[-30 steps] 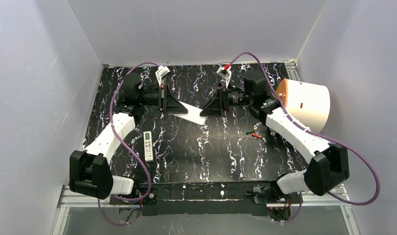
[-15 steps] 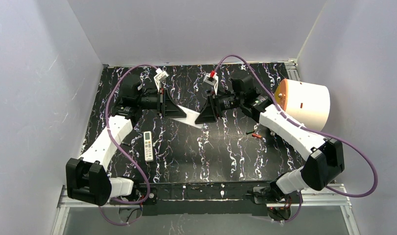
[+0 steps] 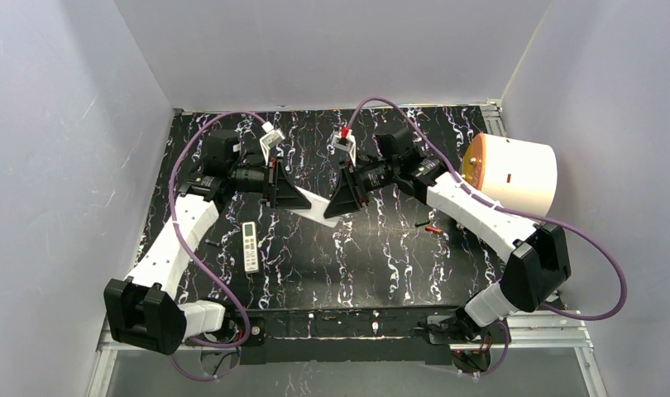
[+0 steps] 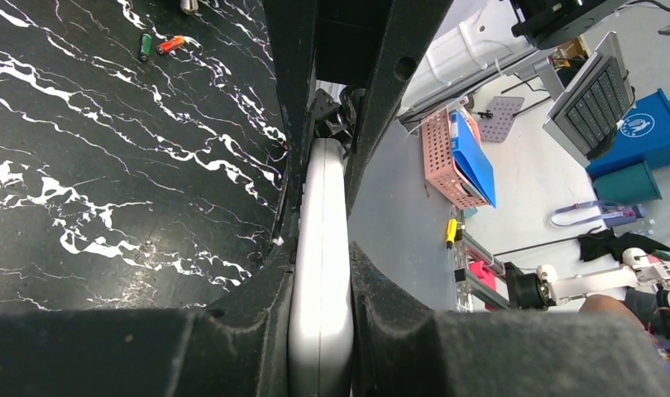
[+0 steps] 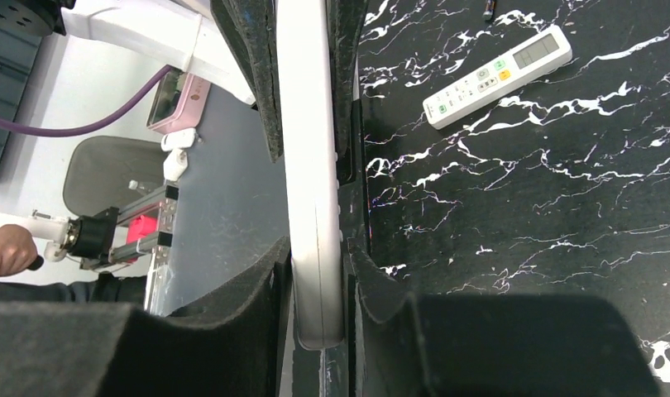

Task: Load the batteries into the remote control

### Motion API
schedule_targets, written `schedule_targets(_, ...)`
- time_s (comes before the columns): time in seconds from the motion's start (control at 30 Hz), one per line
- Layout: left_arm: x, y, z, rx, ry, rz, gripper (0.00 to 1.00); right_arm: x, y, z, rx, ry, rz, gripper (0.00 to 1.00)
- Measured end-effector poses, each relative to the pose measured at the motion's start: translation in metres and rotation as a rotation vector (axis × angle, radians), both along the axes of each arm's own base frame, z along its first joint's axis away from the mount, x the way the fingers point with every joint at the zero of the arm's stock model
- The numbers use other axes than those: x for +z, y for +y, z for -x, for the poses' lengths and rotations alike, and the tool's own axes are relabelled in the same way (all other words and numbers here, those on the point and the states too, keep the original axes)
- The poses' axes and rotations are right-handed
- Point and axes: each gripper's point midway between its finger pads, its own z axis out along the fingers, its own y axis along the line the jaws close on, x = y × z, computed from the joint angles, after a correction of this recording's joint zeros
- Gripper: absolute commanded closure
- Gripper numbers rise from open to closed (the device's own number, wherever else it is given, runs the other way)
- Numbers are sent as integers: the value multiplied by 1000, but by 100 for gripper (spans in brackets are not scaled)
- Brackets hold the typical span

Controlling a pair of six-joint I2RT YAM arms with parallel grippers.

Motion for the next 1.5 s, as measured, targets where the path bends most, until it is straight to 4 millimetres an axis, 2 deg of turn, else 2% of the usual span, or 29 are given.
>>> schedule_targets(0.03,0,0,1,0,-2,-1,88,0,0,1,5,0,-1,99)
schedule_targets(0.13,0,1,2,10,-8,-10,51,1,1,3,11,-2,-3,99)
schedule_targets(0.2,-1,2,0,36,-7,-29,32,0,3,1,-4,-6,1,99)
schedule_targets(0.33,-2,4,-7,93,-18,-68,18,-3,11,-11,-81,-28,3,99)
schedule_targets(0.37,-3,5,-9,113,-22,-81,6,-4,12,-13,-98,-30,1,99)
schedule_targets(0.4,-5,6,-12,136,-26,-97,2,-6,12,-15,-121,-27,1,99)
schedule_targets(0.5,-14,12,-27,240,-23,-170,2,-11,12,-25,-204,-27,15,99)
schedule_targets(0.6,-25,27,-48,386,-14,-253,1,-16,11,-44,-318,-52,51,99)
schedule_targets(0.73,-41,65,-76,650,14,-389,2,-33,0,-75,-504,-91,142,99)
schedule_targets(0.83,-46,93,-86,816,16,-469,1,-47,-11,-97,-637,-119,218,99)
schedule_targets(0.93,-51,112,-83,931,23,-519,2,-74,-23,-124,-776,-149,322,99)
schedule_targets(1.03,-59,126,-75,1006,47,-557,2,-119,-36,-150,-905,-186,481,99)
schedule_targets(1.13,-69,136,-71,1060,72,-591,2,-164,-45,-167,-980,-243,649,99)
schedule_targets(1.2,-77,142,-68,1086,93,-618,2,-184,-49,-173,-1009,-285,740,99)
schedule_targets(1.3,-88,148,-63,1104,121,-656,2,-200,-53,-185,-1058,-364,844,99)
schedule_targets(1.5,-95,152,-59,1113,136,-685,2,-202,-65,-203,-1139,-493,954,99)
